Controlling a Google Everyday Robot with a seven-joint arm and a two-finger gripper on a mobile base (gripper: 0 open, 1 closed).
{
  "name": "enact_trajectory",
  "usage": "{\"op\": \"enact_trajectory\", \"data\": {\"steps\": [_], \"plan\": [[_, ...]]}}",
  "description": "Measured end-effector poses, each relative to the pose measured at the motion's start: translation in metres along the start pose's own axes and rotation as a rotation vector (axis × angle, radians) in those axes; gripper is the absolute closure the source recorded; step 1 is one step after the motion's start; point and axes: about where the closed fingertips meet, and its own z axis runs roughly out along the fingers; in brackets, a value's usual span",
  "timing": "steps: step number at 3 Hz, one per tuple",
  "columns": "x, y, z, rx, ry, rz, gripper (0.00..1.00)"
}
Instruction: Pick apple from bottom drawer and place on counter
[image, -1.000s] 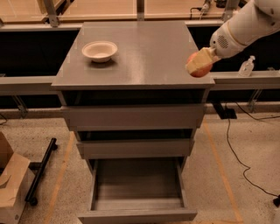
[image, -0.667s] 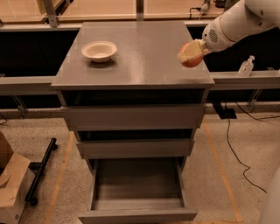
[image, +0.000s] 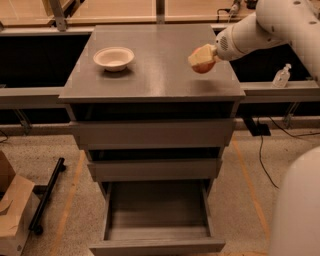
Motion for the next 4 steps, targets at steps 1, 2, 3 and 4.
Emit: {"op": "enact_trajectory", "data": {"steps": [1, 2, 3, 4], "plan": [[-0.001, 0.008, 0.026, -0.016, -0.004, -0.008, 0.61], [0.001, 0.019, 0.047, -0.031, 0.01, -0.034, 0.38], [0.002, 0.022, 0.051, -0.035, 0.015, -0.037, 0.15], [0.003, 0.023, 0.055, -0.039, 0.019, -0.037, 0.0]]}}
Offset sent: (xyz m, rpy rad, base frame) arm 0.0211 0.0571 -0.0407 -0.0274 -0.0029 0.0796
